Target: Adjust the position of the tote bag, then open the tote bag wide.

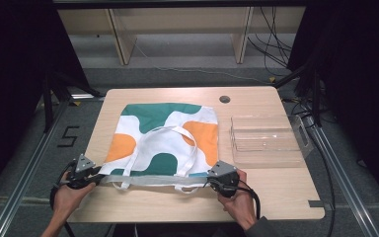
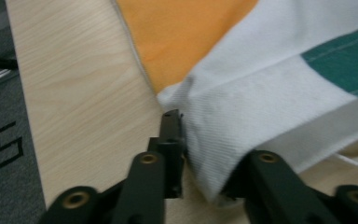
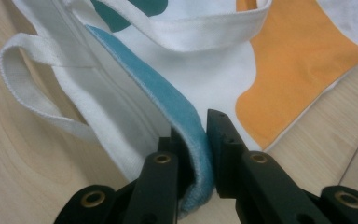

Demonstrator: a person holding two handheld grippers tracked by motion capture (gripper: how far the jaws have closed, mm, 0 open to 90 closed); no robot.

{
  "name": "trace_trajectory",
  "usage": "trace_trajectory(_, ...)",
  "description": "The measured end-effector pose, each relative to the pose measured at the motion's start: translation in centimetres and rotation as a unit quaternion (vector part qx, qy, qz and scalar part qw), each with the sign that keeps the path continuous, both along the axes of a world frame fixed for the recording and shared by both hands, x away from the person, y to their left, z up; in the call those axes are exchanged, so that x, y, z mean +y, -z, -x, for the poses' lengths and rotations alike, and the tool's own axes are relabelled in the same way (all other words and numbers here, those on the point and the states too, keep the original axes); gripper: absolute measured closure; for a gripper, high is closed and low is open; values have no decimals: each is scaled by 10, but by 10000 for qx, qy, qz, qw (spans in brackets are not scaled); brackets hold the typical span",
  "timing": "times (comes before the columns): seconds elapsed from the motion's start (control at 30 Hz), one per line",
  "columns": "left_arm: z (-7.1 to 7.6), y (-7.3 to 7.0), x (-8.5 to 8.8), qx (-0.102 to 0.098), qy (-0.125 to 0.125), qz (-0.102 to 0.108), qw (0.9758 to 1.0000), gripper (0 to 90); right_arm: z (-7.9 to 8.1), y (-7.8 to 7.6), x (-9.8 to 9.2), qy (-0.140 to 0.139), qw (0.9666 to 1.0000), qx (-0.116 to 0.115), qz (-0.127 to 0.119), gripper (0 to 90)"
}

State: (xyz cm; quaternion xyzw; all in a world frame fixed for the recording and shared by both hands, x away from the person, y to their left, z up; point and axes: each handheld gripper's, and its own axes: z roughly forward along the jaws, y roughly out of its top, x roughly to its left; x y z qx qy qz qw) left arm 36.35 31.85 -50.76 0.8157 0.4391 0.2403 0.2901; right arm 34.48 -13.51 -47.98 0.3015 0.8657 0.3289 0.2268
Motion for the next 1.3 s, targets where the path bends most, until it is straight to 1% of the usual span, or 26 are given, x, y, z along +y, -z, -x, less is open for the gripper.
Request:
trace_trajectory(0.03, 1, -1, -1, -20, 46, -34, 10000, 764, 0, -1, -1, -61, 10000, -64, 32, 813)
trace_trajectory(0.07, 2, -1, -1, -40, 101, -11, 9999, 771, 1, -2, -1, -25, 10000, -9, 9, 814)
trace_trajectory(0.13, 5, -3, -2, -51, 192, 62, 9998, 778, 1, -5, -5, -74, 9999, -113, -35, 813)
trace_trajectory(0.27, 17, -10, -5, -24, 364, 208, 9991, 780, 2, -10, -14, 24, 9997, -168, -201, 813)
trace_trajectory(0.33, 23, -14, -6, -18, 449, 162, 9989, 780, 2, -12, -19, 78, 9993, -134, -340, 813)
trace_trajectory(0.37, 26, -15, -7, -24, 447, 302, 9985, 779, 2, -14, -21, 87, 9992, -146, -368, 813)
trace_trajectory(0.47, 33, -19, -7, -32, 498, 367, 9981, 778, 5, -17, -26, 105, 9988, -159, -456, 813)
trace_trajectory(0.5, 35, -19, -8, -69, 500, 423, 9978, 777, 5, -17, -27, 87, 9988, -191, -452, 813)
trace_trajectory(0.53, 38, -21, -8, -110, 536, 351, 9979, 777, 6, -18, -27, 95, 9987, -165, -470, 813)
trace_trajectory(0.6, 42, -22, -11, -259, 464, 506, 9973, 775, 8, -19, -29, 113, 9983, -187, -539, 813)
trace_trajectory(0.63, 44, -25, -11, -297, 530, 520, 9968, 776, 8, -20, -30, 103, 9983, -179, -545, 813)
trace_trajectory(0.67, 46, -27, -12, -300, 532, 548, 9966, 776, 9, -21, -31, 119, 9979, -244, -588, 813)
trace_trajectory(0.7, 47, -28, -14, -366, 468, 642, 9962, 776, 10, -22, -32, 141, 9977, -206, -625, 813)
trace_trajectory(0.8, 53, -35, -16, -421, 498, 766, 9949, 778, 11, -27, -35, 145, 9972, -249, -697, 813)
trace_trajectory(0.83, 54, -37, -16, -463, 531, 733, 9948, 779, 11, -29, -36, 94, 9971, -285, -704, 814)
trace_trajectory(0.87, 55, -41, -14, -417, 677, 529, 9954, 780, 12, -30, -36, 112, 9968, -282, -735, 815)
trace_trajectory(0.9, 57, -42, -17, -501, 612, 692, 9945, 781, 13, -34, -37, 119, 9968, -279, -738, 816)
trace_trajectory(0.97, 57, -50, -16, -554, 675, 672, 9939, 782, 13, -40, -38, 74, 9966, -354, -739, 818)
trace_trajectory(1.0, 58, -51, -18, -579, 629, 800, 9931, 783, 12, -43, -38, 44, 9965, -400, -738, 819)
trace_trajectory(1.03, 57, -57, -17, -678, 647, 774, 9926, 783, 13, -46, -38, 94, 9963, -411, -753, 820)
trace_trajectory(1.1, 56, -64, -15, -745, 598, 839, 9919, 786, 11, -57, -38, -25, 9959, -458, -783, 824)
trace_trajectory(1.13, 55, -68, -14, -808, 516, 897, 9913, 786, 11, -57, -38, -25, 9959, -458, -783, 824)
trace_trajectory(1.2, 51, -77, -11, -866, 515, 890, 9909, 790, 10, -65, -36, -30, 9953, -483, -835, 828)
trace_trajectory(1.23, 51, -81, -11, -883, 506, 882, 9909, 791, 9, -71, -34, -79, 9951, -547, -814, 832)
trace_trajectory(1.27, 50, -84, -12, -1045, 447, 922, 9892, 792, 8, -76, -34, -80, 9950, -606, -795, 835)
trace_trajectory(1.3, 50, -91, -11, -1033, 496, 934, 9890, 794, 5, -82, -33, -92, 9942, -685, -824, 836)
